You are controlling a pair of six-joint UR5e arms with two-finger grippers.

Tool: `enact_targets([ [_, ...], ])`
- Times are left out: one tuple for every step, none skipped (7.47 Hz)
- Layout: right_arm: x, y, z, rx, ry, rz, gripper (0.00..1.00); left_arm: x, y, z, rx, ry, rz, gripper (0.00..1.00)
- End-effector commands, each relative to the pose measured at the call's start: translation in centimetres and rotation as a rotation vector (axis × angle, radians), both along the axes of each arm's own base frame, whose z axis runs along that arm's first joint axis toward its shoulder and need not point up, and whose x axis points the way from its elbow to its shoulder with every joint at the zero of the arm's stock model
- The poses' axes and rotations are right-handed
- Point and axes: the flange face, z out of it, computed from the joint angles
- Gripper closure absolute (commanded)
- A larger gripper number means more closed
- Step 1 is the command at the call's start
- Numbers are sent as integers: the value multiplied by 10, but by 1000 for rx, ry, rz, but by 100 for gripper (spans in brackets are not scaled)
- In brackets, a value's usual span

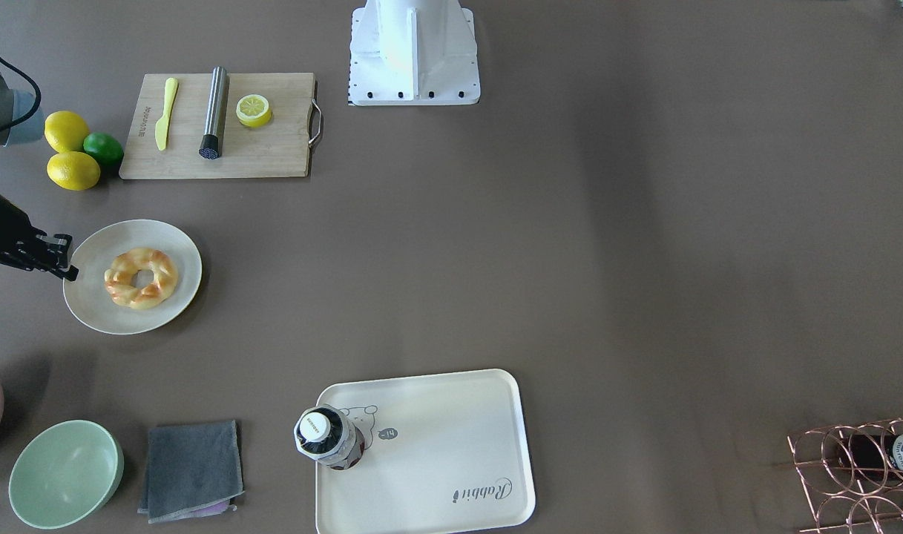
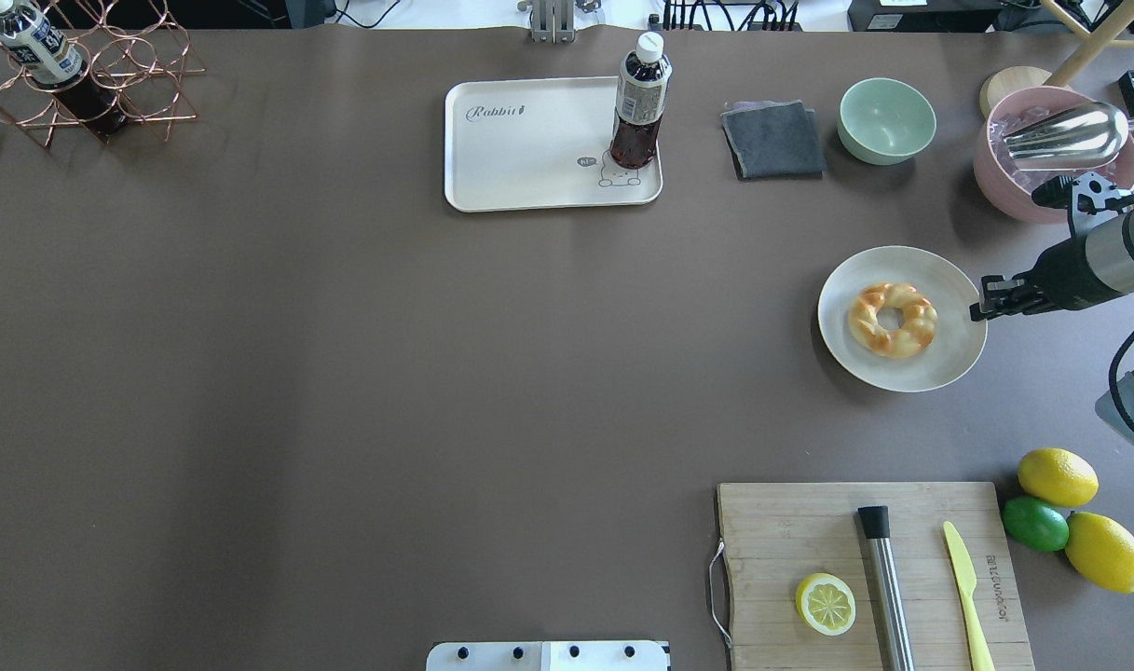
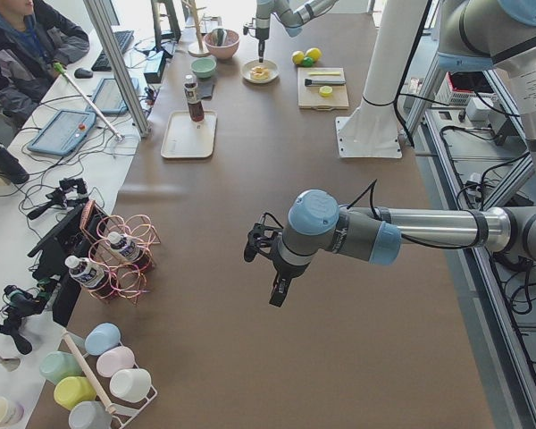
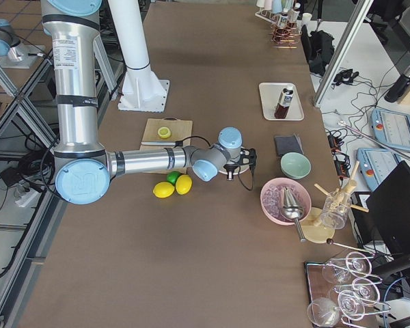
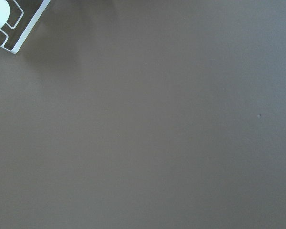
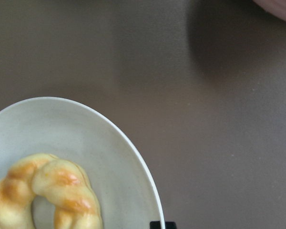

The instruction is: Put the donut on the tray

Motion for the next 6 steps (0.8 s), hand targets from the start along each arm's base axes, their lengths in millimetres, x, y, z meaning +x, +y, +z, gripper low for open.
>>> enact_targets([
  [1,9,-72,8,-119,7,100,19,-36,-38,-39,99,-53,3],
  [0,11,-95,-23,-155,40,100,47,-63,-69,-91,187,-64,3],
  [-10,13,-127,-39,-199,57,100,85,-81,-105,-126,228,-51,3],
  [-27,23,-156,-59,-237,52,100,117,-93,-142,-118,258,-25,3],
  [-42,31,-185,-92,-276,64,100,170,-107,-198,-163,319,-9,3],
  [-57,38,-207,-94,-301,63,100,228,-118,-253,-224,373,-6,5],
])
